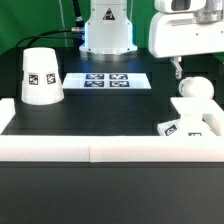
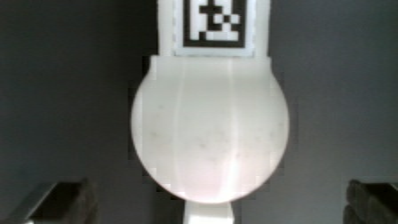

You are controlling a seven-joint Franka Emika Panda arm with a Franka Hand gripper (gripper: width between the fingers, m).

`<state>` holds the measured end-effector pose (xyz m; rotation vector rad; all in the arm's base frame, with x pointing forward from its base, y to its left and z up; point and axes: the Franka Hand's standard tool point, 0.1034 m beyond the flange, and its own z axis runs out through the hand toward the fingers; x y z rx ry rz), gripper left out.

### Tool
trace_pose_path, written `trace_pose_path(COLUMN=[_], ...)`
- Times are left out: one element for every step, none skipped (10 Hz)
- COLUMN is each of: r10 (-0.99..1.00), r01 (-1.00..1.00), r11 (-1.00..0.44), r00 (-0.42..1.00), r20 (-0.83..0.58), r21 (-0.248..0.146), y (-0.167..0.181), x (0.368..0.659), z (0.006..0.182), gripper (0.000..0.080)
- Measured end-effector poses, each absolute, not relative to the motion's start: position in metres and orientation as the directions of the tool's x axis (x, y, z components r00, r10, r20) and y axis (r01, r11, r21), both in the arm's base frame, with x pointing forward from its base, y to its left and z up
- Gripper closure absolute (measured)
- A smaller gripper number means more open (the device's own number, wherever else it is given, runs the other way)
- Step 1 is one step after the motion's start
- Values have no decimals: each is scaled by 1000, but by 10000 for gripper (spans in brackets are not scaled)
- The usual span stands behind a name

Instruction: Assemble lamp

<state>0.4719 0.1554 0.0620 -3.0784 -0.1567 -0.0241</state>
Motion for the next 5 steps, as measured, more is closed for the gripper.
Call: trace_pose_path(r10=[101,103,107,108,110], r01=[102,103,104,104,105], r11=[-993,-993,-993,-994,-994], r00=[995,995,992,984,973], r20=[20,6,-64,-139,-204], r21=[-58,-56,-47,-39,-33], y=[156,155,153,154,156], x=[472,470,466,466,468], z=[62,61,61,61,61], gripper=[101,101,101,101,101])
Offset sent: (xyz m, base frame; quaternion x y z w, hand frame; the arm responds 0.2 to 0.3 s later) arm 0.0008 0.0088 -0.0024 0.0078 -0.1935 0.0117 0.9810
